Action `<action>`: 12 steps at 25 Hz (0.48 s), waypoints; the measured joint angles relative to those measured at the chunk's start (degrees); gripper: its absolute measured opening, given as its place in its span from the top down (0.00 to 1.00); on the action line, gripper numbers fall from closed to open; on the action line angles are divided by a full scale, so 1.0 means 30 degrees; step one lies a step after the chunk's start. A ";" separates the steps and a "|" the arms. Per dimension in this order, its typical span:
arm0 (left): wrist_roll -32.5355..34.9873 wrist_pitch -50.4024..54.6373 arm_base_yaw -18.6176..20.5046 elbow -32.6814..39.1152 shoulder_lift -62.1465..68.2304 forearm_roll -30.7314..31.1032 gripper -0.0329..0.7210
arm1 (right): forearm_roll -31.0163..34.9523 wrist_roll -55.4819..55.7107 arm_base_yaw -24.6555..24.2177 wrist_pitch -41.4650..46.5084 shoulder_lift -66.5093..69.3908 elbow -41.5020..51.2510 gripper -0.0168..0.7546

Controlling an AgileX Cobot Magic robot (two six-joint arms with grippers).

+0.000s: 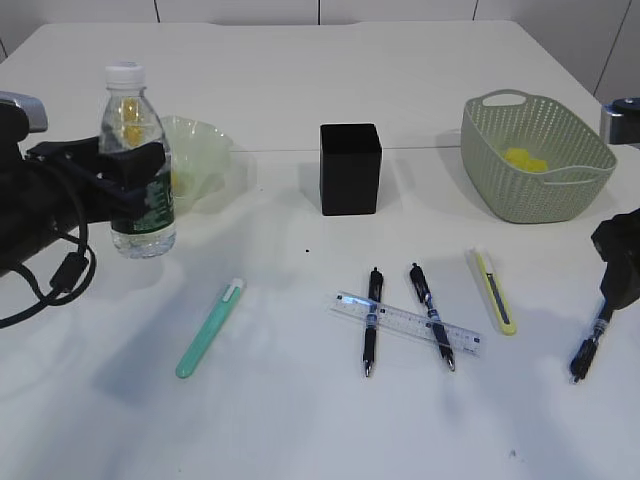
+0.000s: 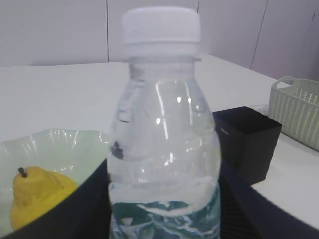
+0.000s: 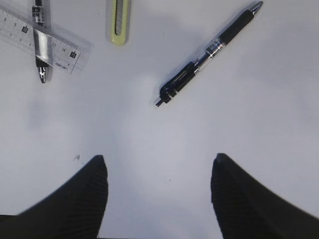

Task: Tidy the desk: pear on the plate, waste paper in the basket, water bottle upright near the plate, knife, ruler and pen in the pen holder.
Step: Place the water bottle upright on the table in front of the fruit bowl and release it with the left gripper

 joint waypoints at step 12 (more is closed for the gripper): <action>0.0221 -0.0225 0.1201 -0.0037 0.2513 0.2417 0.46 | 0.0000 0.0069 0.0000 0.0000 0.0000 0.0000 0.35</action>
